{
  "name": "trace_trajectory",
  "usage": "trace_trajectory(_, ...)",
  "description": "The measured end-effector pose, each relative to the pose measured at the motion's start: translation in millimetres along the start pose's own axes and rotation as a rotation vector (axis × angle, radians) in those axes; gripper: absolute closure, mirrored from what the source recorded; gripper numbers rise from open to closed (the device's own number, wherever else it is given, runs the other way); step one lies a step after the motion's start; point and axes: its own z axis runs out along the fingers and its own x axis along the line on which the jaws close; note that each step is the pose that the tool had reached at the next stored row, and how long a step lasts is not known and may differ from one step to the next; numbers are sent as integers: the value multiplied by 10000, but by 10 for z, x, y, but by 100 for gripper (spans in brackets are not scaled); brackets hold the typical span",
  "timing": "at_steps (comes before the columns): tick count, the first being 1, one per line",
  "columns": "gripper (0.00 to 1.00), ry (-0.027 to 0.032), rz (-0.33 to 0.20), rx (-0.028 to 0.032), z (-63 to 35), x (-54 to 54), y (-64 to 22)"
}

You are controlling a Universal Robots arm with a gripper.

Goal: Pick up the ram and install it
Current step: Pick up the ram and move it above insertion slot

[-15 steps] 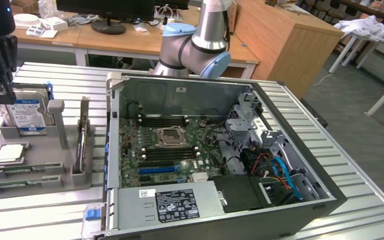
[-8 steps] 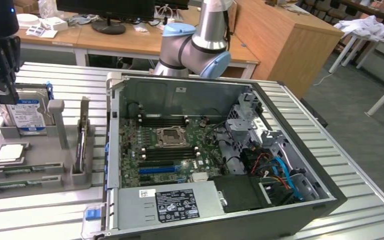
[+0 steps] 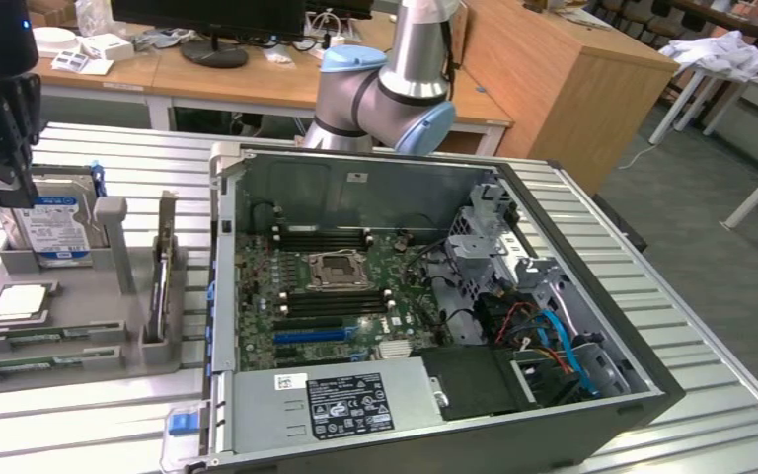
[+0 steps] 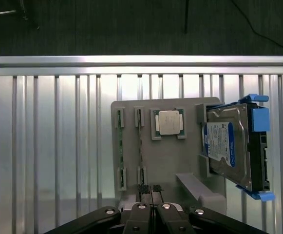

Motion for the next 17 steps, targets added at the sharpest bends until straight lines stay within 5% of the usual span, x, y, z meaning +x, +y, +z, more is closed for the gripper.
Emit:
trace_trajectory(15,89,1,0,-1,81,2,-3)
trace_trajectory(17,83,2,0,-1,81,2,-4)
